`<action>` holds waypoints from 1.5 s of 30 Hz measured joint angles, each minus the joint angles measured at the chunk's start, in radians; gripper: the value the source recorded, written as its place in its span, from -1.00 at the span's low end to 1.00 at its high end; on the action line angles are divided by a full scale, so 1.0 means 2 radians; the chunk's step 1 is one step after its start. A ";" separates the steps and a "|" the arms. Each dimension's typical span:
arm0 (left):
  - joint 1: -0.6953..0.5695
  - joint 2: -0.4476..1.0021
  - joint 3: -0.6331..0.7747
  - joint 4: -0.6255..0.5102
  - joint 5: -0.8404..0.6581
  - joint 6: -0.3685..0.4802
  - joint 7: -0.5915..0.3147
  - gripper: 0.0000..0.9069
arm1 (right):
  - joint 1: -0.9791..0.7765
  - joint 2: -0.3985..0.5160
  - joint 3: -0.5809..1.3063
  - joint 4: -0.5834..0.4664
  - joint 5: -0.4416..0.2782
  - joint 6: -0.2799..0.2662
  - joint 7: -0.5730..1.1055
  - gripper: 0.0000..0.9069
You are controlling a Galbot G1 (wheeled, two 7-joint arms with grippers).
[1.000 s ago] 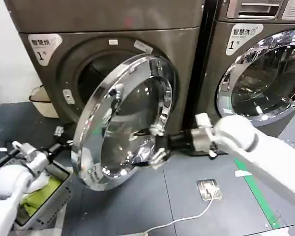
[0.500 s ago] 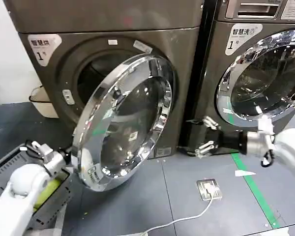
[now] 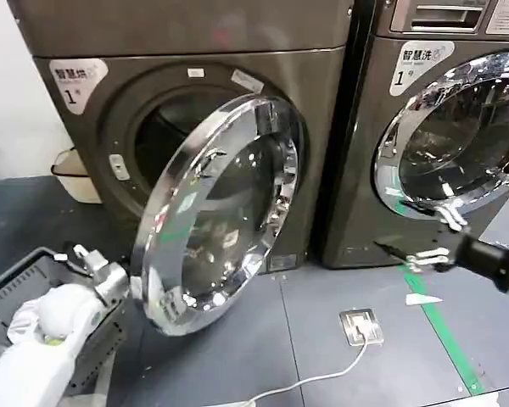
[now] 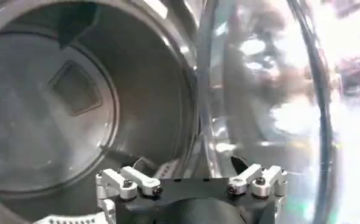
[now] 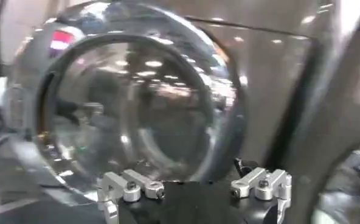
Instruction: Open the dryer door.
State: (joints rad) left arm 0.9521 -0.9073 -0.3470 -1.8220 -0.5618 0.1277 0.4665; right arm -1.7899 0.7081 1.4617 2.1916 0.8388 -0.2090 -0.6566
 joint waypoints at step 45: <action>-0.241 -0.147 0.261 0.148 0.019 -0.010 -0.006 1.00 | -0.050 0.215 0.327 -0.181 -0.186 0.053 0.242 1.00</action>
State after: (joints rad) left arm 0.4707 -1.2023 0.1751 -1.5269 -0.5248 0.1084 0.4550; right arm -1.8896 1.1380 2.1161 1.8297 0.4666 -0.1021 -0.1730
